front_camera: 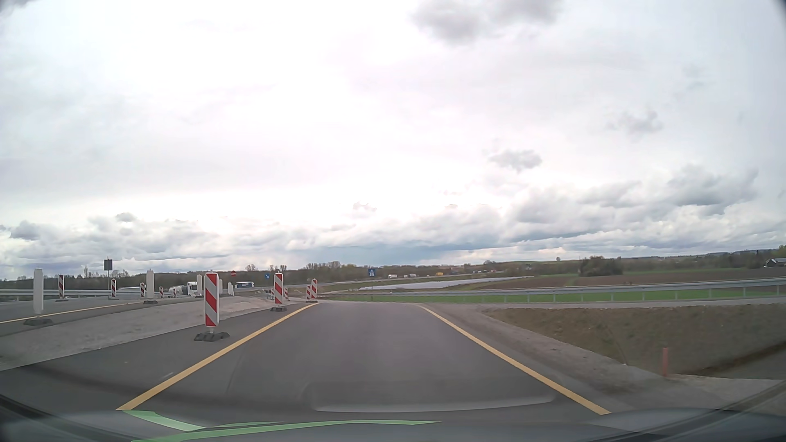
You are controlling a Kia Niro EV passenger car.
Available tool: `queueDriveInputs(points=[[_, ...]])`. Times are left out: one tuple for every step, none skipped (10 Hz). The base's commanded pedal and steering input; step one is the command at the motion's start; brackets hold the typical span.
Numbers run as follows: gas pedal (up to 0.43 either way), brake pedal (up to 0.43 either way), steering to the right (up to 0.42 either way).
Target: Follow the waypoints while adhering to traffic rules and regulations
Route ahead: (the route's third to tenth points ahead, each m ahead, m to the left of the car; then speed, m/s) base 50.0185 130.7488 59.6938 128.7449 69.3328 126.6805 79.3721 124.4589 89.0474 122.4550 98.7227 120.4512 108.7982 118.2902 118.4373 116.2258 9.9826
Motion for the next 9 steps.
queueDriveInputs(points=[[0.240, 0.000, -0.029], [0.228, 0.000, -0.026], [0.189, 0.000, -0.026], [0.157, 0.000, -0.024], [0.150, 0.000, -0.022], [0.150, 0.000, -0.021], [0.150, 0.000, -0.021], [0.150, 0.000, -0.020], [0.150, 0.000, -0.021]])
